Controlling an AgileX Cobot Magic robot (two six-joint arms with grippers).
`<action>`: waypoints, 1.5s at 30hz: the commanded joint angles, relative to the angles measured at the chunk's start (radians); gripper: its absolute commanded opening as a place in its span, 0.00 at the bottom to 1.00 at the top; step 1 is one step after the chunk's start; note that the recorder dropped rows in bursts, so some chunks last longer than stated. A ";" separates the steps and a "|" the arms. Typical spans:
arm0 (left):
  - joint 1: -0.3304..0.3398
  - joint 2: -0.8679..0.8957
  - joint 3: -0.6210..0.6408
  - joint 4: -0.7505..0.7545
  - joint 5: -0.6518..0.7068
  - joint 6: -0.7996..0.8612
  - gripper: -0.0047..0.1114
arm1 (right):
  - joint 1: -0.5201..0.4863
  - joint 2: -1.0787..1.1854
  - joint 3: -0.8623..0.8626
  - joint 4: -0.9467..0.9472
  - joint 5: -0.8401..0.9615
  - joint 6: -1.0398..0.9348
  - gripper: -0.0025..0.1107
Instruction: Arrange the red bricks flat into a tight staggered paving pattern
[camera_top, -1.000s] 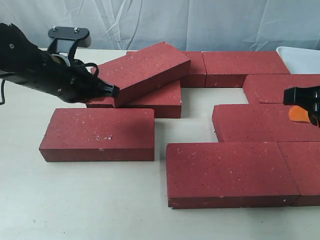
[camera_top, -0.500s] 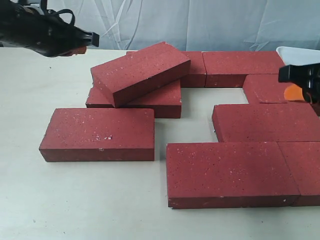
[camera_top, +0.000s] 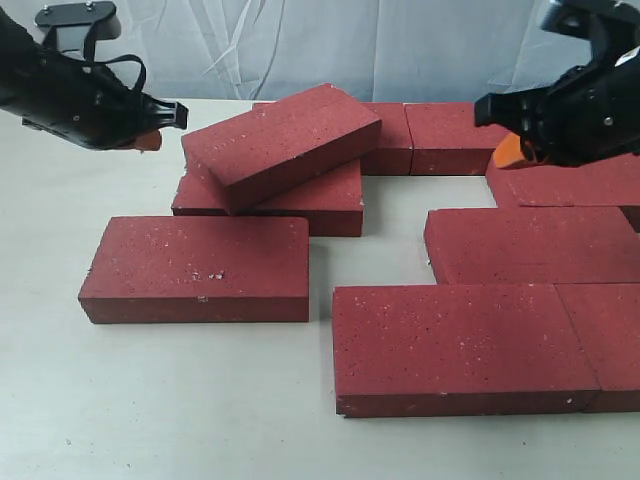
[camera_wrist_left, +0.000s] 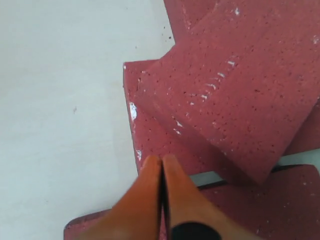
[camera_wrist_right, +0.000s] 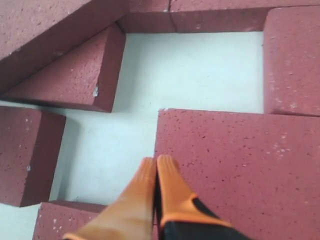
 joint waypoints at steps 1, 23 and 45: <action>0.002 0.052 -0.004 -0.043 -0.002 -0.004 0.04 | 0.069 0.045 -0.008 0.002 -0.012 -0.042 0.02; -0.100 0.267 -0.054 -0.271 -0.344 -0.002 0.04 | 0.114 0.071 -0.008 -0.008 -0.036 -0.041 0.02; -0.111 0.469 -0.346 -0.163 -0.410 -0.002 0.04 | 0.114 0.077 -0.008 -0.019 -0.040 -0.041 0.02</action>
